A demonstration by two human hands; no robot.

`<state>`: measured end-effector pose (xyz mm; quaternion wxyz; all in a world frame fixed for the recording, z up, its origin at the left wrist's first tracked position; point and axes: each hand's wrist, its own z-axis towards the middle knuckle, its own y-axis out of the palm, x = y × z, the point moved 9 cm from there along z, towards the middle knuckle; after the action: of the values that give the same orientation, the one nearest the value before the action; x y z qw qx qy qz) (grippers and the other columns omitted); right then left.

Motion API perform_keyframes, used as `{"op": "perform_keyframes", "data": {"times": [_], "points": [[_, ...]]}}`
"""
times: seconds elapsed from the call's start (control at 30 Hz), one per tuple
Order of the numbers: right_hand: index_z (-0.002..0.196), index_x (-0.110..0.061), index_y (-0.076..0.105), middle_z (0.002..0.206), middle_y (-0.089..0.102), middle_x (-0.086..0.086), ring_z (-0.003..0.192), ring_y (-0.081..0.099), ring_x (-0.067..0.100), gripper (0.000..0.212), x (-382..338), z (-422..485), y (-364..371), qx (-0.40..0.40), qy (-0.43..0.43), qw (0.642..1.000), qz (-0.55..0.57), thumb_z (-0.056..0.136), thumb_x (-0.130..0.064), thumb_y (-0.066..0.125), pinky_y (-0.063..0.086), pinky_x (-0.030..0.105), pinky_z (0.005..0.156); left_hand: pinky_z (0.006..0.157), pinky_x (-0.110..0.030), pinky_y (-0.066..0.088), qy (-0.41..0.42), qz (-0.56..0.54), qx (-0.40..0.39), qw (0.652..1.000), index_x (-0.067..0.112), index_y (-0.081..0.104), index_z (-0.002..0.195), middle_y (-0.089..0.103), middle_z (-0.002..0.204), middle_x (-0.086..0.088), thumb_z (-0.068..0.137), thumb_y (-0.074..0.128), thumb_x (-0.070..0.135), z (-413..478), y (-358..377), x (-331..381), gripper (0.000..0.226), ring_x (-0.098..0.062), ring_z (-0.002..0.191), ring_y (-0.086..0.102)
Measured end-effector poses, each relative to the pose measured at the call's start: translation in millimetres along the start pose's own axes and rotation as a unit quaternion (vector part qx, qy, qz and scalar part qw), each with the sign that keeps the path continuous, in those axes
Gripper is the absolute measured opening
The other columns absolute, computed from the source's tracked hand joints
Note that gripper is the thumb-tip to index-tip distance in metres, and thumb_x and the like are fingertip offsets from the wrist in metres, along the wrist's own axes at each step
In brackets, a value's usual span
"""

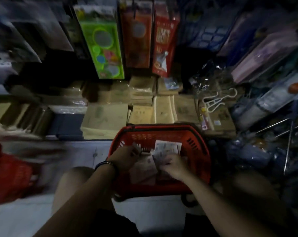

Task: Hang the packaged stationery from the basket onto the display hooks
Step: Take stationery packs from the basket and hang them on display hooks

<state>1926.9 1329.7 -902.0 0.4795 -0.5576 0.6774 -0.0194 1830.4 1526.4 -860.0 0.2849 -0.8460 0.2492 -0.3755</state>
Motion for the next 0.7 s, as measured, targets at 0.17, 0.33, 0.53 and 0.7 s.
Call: {"op": "perform_keyframes", "data": {"times": [0.17,0.33,0.53,0.7], "points": [[0.108,-0.011,0.075,0.113,0.076,0.014,0.106,0.07,0.028,0.024,54,34,56,-0.012,0.069,0.995,0.071,0.086,-0.008,0.083,0.054,0.037,0.092,0.113,-0.045,0.047,-0.038,-0.026,-0.055,0.997,0.026,0.043,0.158,0.062,0.147,-0.013,0.107,0.057,0.039,32,43,-25,0.054,-0.033,0.131,0.061],[0.136,-0.012,0.062,0.133,0.061,0.004,0.129,0.056,0.01,0.041,56,74,78,0.005,0.034,0.995,0.088,0.098,-0.022,0.073,0.026,-0.005,0.09,0.117,-0.051,0.046,0.005,-0.007,-0.081,0.997,0.029,0.027,0.162,0.055,0.153,-0.01,0.106,0.056,0.03,45,47,-15,0.064,-0.033,0.136,0.059],[0.155,-0.004,0.041,0.154,0.05,0.018,0.139,0.051,0.029,0.081,94,108,127,-0.082,0.17,0.969,0.157,0.088,-0.017,0.085,0.041,0.024,0.098,0.103,-0.055,0.057,0.004,-0.025,-0.086,0.996,0.037,0.03,0.157,0.059,0.147,-0.001,0.104,0.061,0.037,58,41,-17,0.061,-0.025,0.122,0.067],[0.149,-0.006,0.05,0.143,0.06,0.019,0.133,0.058,0.038,0.065,114,113,153,-0.038,0.233,0.943,0.234,0.09,-0.006,0.079,0.05,0.054,0.11,0.1,-0.053,0.059,0.002,-0.029,-0.091,0.995,0.036,0.033,0.156,0.06,0.146,-0.001,0.105,0.062,0.034,63,45,-20,0.058,-0.026,0.12,0.07]]}}
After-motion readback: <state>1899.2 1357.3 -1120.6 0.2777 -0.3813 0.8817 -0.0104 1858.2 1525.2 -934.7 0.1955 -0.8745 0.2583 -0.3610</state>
